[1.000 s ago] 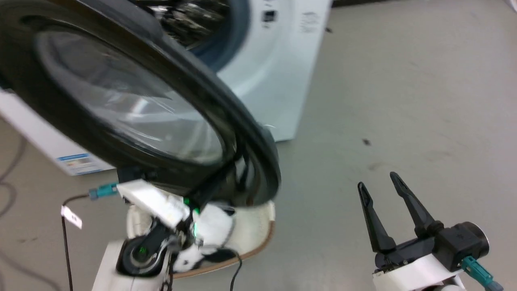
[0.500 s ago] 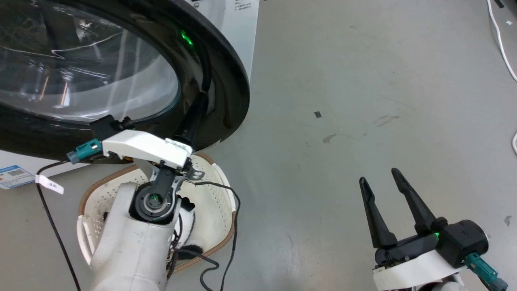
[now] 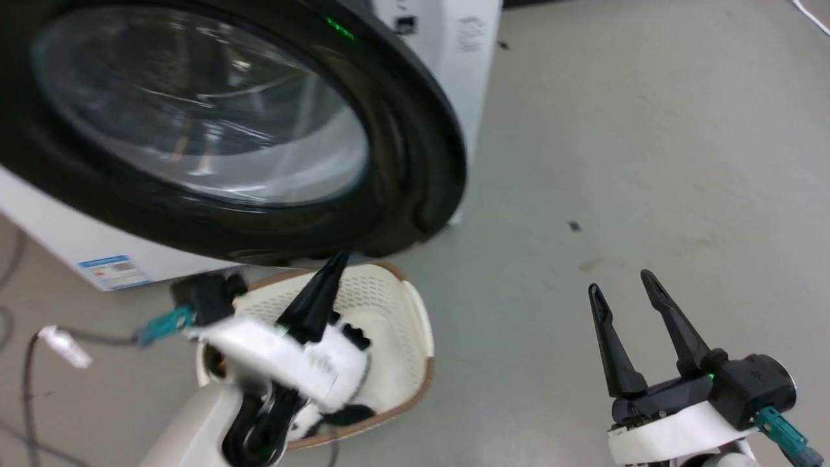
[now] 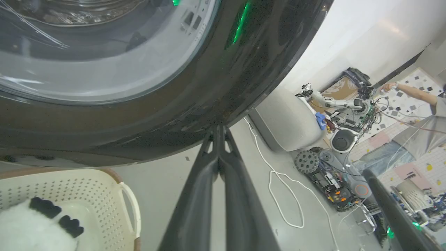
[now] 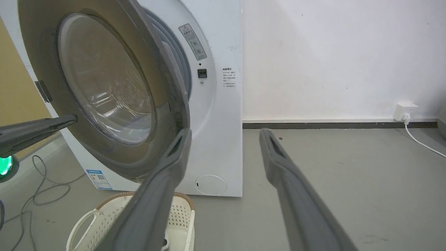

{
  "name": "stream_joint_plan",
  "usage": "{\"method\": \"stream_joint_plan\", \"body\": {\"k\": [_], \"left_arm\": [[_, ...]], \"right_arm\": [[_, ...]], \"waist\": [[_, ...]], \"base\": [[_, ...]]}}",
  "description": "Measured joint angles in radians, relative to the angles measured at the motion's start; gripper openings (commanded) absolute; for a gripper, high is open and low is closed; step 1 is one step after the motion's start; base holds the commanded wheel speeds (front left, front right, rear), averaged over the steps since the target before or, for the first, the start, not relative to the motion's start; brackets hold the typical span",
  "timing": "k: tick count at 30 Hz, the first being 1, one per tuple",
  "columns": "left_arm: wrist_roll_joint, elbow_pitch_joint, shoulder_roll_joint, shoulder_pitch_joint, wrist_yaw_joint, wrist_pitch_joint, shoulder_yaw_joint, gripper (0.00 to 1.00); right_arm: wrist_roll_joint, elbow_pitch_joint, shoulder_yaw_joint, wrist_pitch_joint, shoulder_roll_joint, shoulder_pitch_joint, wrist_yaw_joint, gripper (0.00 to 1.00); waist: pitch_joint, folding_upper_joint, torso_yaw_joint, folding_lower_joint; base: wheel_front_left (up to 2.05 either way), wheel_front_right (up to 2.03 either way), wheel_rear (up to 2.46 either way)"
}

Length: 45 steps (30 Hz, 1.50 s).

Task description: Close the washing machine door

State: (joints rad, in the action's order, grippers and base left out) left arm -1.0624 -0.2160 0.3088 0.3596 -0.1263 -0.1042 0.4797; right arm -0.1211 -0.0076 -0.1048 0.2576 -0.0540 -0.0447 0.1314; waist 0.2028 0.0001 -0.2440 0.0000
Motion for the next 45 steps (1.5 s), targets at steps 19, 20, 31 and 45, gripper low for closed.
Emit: {"method": "stream_joint_plan", "body": {"k": [19,20,31,45], "left_arm": [[0.740,0.352,-0.134,-0.359,0.082,-0.153,-0.414,0.20],[0.751,0.348,-0.152,-0.373,0.075,-0.153,-0.425,0.88],[0.900,0.243,-0.202,-0.407,0.020,-0.153,-0.388,1.00],[0.947,0.221,-0.233,-0.349,0.003,-0.153,-0.356,1.00]], "right_arm": [[0.025,-0.055,0.014,0.000,-0.002,0.026,0.000,1.00],[0.025,-0.055,0.008,0.000,-0.004,0.026,0.000,1.00],[0.033,-0.044,-0.062,0.000,-0.062,0.021,0.000,0.00],[-0.078,0.094,-0.232,0.000,-0.290,-0.257,0.000,0.00]], "waist": [[-0.084,0.0000,0.225,-0.0001],[-0.085,0.0000,0.230,0.0000],[-0.066,0.0000,0.287,-0.0001],[0.038,0.0000,0.371,0.0000]], "base": [[0.00,0.00,0.00],[0.00,0.00,0.00],[0.00,0.00,0.00],[0.00,0.00,0.00]]}}
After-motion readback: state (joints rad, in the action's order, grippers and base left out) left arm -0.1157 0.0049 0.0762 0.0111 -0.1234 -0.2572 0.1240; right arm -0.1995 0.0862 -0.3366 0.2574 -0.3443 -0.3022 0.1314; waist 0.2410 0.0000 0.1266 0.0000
